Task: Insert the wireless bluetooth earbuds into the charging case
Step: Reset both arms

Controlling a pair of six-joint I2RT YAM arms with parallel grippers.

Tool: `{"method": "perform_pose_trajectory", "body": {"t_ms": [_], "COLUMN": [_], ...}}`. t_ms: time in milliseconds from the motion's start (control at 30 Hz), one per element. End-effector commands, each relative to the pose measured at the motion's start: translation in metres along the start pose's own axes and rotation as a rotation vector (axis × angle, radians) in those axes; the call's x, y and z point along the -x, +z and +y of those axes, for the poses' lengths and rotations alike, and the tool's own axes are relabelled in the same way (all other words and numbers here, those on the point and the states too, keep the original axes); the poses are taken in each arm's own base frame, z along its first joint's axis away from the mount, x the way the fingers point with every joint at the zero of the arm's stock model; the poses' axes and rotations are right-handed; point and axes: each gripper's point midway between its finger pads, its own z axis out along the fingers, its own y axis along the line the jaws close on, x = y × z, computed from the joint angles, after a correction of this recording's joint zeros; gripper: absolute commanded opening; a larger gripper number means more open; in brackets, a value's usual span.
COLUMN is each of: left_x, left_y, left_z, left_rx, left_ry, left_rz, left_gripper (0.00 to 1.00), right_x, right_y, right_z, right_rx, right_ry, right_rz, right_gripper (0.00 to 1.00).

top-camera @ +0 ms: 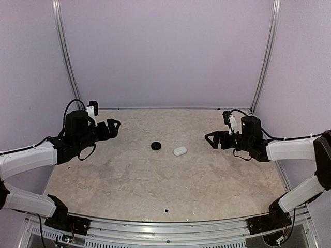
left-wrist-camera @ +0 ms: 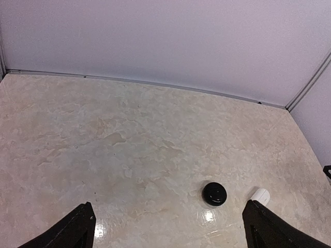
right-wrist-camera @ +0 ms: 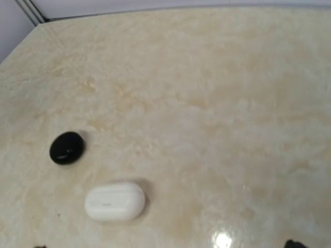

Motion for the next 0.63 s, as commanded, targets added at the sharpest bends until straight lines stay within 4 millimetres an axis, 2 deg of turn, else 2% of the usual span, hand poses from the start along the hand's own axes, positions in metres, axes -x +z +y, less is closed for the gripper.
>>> {"method": "perform_pose_trajectory", "body": {"t_ms": [0, 200, 367, 600], "left_x": [0.015, 0.003, -0.008, -0.013], "left_y": [-0.011, -0.015, -0.010, 0.000], "left_z": [0.005, 0.016, 0.025, 0.017], "left_rx": [-0.002, 0.023, 0.059, 0.028], "left_ry": [-0.051, -0.051, -0.068, -0.067], "left_rz": [-0.112, -0.131, -0.105, -0.071], "left_gripper": [0.99, 0.99, 0.99, 0.99], "right_x": [0.002, -0.013, -0.023, -0.021], "right_y": [0.001, 0.002, 0.003, 0.000], "right_z": [-0.006, -0.014, -0.016, -0.009], "right_rx": [0.003, -0.015, -0.009, 0.023], "right_ry": [0.034, 0.071, 0.066, 0.023], "right_rz": [-0.070, -0.079, -0.070, -0.078], "right_gripper": [1.00, 0.99, 0.99, 1.00]}}
